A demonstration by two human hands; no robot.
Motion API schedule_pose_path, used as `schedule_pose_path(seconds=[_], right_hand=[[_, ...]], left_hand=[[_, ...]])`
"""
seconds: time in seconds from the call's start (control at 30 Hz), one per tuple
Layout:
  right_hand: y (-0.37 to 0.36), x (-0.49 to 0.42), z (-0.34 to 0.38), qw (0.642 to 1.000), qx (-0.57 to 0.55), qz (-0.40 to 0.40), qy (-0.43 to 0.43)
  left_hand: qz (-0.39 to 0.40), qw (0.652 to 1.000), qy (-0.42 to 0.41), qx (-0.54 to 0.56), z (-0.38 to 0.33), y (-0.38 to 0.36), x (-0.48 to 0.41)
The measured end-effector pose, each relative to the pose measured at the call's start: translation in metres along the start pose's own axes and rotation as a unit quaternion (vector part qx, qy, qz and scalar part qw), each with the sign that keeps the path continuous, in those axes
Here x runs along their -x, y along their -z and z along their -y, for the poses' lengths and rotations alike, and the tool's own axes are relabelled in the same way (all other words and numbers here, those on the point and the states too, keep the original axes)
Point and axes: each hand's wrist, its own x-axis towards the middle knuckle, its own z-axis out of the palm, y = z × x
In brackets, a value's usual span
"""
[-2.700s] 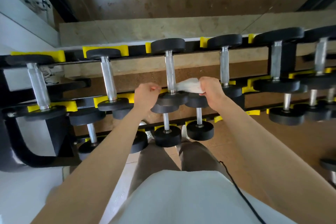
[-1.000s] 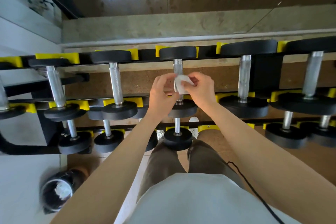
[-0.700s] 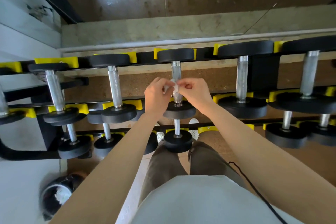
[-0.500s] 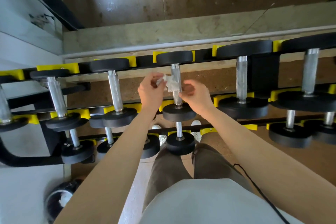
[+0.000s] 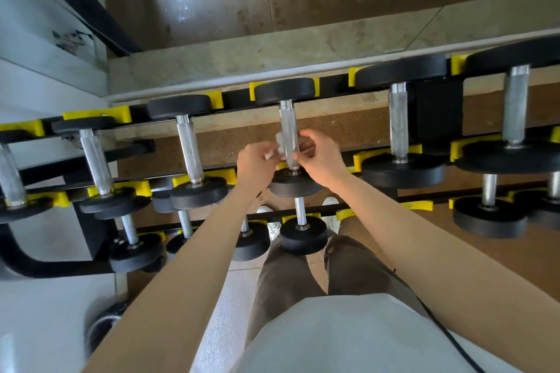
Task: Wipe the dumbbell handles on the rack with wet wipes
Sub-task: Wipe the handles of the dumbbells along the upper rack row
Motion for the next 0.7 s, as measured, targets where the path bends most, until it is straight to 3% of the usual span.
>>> schedule_pose_path(seconds=[0.1, 0.2, 0.37, 0.47, 0.6, 0.7], right_hand=[[0.000, 0.001, -0.001, 1.000, -0.002, 0.002, 0.003], [0.000, 0.002, -0.002, 1.000, -0.002, 0.003, 0.005], [0.001, 0.003, -0.002, 1.000, -0.010, 0.012, 0.004], [0.001, 0.004, -0.002, 1.000, -0.004, 0.018, 0.001], [0.004, 0.013, 0.001, 0.999, -0.008, -0.034, 0.015], [0.015, 0.023, 0.009, 0.990, -0.143, -0.008, 0.012]], left_hand=[[-0.080, 0.988, 0.034, 0.124, -0.024, 0.007, -0.011], [-0.103, 0.983, 0.039, 0.145, -0.039, 0.007, -0.008], [0.009, 0.996, 0.084, 0.039, -0.022, 0.001, 0.013], [0.092, 0.994, 0.062, 0.001, -0.016, 0.012, 0.017], [0.111, 0.972, 0.060, 0.196, -0.028, 0.036, 0.030], [0.121, 0.951, 0.051, 0.279, -0.034, 0.044, 0.035]])
